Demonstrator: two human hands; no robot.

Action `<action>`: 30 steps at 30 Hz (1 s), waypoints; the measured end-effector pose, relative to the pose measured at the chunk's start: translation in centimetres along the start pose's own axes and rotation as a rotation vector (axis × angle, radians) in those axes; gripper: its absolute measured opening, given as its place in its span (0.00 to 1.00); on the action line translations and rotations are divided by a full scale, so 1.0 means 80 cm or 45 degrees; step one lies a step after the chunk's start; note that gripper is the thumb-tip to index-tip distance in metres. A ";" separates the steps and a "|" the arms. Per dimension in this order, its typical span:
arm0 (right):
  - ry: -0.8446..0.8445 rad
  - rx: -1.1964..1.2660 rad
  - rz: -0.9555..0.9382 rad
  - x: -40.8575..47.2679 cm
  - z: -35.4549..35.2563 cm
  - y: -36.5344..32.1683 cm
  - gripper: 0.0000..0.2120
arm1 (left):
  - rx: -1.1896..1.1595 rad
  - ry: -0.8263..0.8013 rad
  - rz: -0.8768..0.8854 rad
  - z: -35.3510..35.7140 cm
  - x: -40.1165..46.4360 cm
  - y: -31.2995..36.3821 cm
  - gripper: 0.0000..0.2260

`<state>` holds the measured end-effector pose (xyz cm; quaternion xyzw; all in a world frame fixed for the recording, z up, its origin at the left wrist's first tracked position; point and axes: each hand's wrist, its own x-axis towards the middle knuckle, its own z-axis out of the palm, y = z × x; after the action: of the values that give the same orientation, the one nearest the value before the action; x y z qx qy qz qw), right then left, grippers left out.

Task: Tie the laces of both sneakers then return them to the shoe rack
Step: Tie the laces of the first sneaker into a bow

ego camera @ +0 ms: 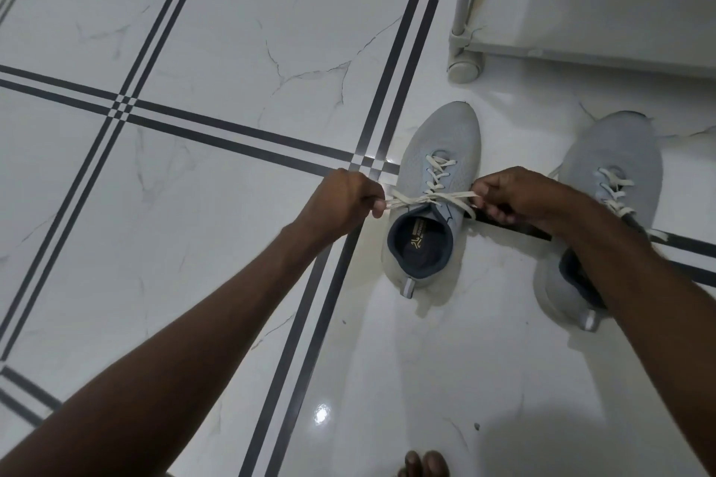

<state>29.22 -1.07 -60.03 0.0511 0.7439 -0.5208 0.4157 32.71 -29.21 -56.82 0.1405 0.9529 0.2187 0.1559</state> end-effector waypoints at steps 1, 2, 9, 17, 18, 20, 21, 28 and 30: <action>-0.016 0.053 0.030 0.003 0.001 0.004 0.18 | 0.000 -0.005 -0.008 0.004 -0.003 -0.005 0.11; -0.005 0.092 0.058 0.006 0.002 0.008 0.18 | -0.012 -0.005 -0.019 0.007 -0.004 -0.009 0.12; 0.248 0.202 0.129 0.010 0.029 0.017 0.18 | -0.193 -0.047 -0.242 0.019 -0.018 -0.020 0.14; 0.417 -0.417 -0.111 -0.011 0.036 -0.016 0.12 | -0.491 -0.113 -0.394 0.005 -0.024 -0.046 0.10; 0.493 -0.567 -0.160 -0.016 0.035 -0.024 0.09 | -0.489 -0.093 -0.384 0.000 -0.024 -0.052 0.09; 0.777 -0.797 -0.230 -0.025 0.039 -0.034 0.08 | -0.390 -0.012 -0.397 -0.010 -0.021 -0.056 0.15; 0.857 -0.815 -0.261 -0.028 0.045 -0.038 0.13 | -0.363 0.037 -0.402 -0.015 -0.019 -0.051 0.19; 0.770 -1.111 -0.450 -0.021 0.111 -0.026 0.10 | 0.130 0.035 -0.080 0.011 -0.004 0.034 0.17; 0.721 -1.137 -0.510 -0.013 0.104 -0.026 0.05 | 0.249 0.131 -0.089 0.016 -0.011 0.033 0.15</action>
<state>33.50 -8.42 -58.74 -0.1343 0.9697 -0.1902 0.0743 34.50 -26.70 -56.51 0.1101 0.9808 0.1261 0.0998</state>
